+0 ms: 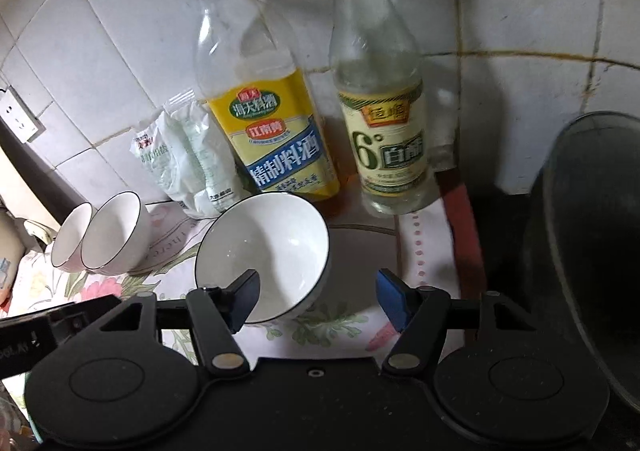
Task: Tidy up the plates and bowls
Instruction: 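Close both grippers on the white bowl's rim, then lift the white bowl with both grippers and carry it toward the plate stack, then lower the bowl onto the cloth beside the plates and open both grippers, then move both grippers to the white bowl by the cutting board and close on its rim, then lift that bowl with both grippers and carry it toward the first bowl, then lower the held bowl into the first white bowl and open both grippers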
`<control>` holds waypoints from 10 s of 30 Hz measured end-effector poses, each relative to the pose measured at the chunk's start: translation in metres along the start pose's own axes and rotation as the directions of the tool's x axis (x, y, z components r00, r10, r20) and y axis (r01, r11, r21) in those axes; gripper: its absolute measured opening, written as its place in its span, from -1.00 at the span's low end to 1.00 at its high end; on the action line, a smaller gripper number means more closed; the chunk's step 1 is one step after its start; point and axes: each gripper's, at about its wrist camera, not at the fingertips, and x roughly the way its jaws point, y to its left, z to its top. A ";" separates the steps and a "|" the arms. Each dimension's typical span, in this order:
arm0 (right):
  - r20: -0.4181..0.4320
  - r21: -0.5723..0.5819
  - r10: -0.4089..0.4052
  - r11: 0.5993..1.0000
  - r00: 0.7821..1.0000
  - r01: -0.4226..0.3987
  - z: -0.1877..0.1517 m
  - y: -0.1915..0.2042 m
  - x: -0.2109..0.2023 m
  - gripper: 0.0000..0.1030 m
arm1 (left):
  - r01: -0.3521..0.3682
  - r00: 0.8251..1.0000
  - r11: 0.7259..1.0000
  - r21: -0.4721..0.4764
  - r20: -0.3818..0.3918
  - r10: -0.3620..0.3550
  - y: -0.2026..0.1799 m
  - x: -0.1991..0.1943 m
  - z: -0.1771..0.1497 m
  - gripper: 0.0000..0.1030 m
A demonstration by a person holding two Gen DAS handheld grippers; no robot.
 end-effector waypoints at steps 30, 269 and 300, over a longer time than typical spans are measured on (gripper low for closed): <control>-0.081 0.051 0.010 0.999 0.997 -0.006 -0.004 0.005 0.038 -0.60 | 0.071 0.989 0.995 -0.066 -0.127 -0.079 -0.004 0.065 -0.011 -0.75; -0.154 0.039 0.061 0.998 0.986 -0.055 -0.105 0.169 -0.141 -0.55 | 0.261 0.960 0.959 0.112 -0.133 -0.246 0.148 -0.159 -0.058 -0.67; -0.289 0.056 -0.063 0.995 0.955 0.083 -0.121 0.123 -0.054 -0.55 | 0.276 0.921 0.960 0.051 -0.300 -0.249 0.123 -0.048 -0.076 -0.67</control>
